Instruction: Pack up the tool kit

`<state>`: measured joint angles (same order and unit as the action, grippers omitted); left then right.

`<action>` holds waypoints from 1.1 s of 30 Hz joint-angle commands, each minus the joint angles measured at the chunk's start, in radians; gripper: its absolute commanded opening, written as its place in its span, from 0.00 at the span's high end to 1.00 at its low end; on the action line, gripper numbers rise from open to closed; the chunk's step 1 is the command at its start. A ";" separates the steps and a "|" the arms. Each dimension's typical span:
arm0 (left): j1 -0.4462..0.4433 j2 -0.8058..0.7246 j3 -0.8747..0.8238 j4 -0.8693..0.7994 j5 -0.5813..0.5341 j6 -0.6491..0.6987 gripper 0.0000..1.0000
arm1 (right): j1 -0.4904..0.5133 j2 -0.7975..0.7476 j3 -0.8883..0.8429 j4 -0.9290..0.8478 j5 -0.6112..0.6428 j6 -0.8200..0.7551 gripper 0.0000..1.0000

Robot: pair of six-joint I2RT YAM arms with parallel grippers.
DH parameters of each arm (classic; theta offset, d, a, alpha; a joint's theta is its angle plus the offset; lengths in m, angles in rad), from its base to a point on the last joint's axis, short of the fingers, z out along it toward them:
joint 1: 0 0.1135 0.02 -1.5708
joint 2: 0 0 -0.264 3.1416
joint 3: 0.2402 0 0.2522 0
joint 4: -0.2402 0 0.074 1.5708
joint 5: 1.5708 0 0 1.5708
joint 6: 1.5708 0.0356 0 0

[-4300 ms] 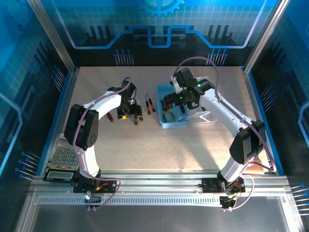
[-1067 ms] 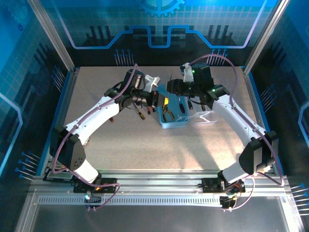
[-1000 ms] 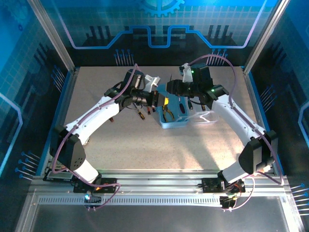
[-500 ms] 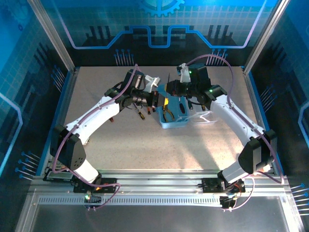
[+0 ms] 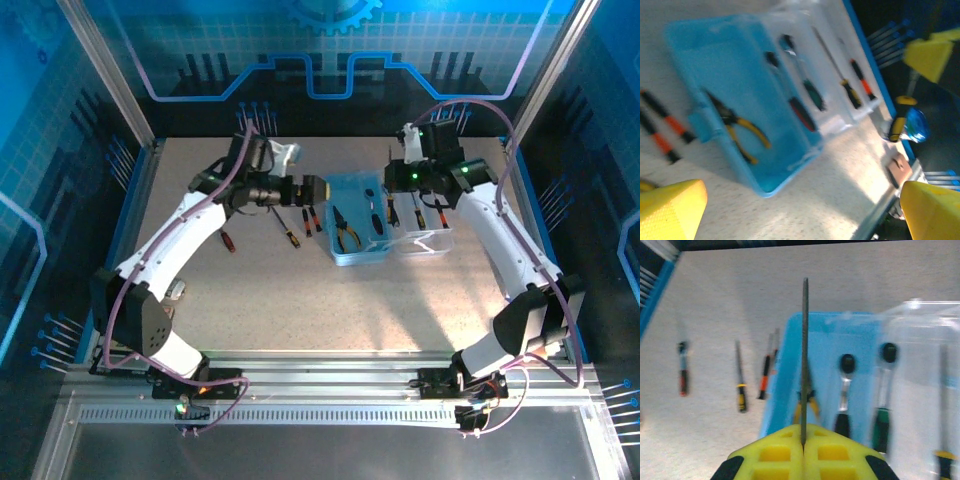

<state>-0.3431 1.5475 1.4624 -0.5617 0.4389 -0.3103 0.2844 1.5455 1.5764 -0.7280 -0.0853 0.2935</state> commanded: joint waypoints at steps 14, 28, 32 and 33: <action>0.084 0.071 -0.070 -0.246 -0.345 0.020 0.01 | -0.047 0.266 0.137 -0.172 0.316 -0.221 1.00; 0.084 0.096 -0.081 -0.239 -0.339 0.016 0.01 | -0.067 0.398 0.232 -0.159 0.241 -0.205 1.00; 0.084 0.101 -0.084 -0.239 -0.342 0.016 0.01 | -0.068 0.412 0.224 -0.158 0.240 -0.203 1.00; 0.084 0.104 -0.085 -0.238 -0.341 0.015 0.01 | -0.067 0.409 0.217 -0.156 0.242 -0.204 1.00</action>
<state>-0.2638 1.6382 1.3899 -0.7815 0.1081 -0.3042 0.2214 1.9343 1.7809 -0.8803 0.1730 0.0956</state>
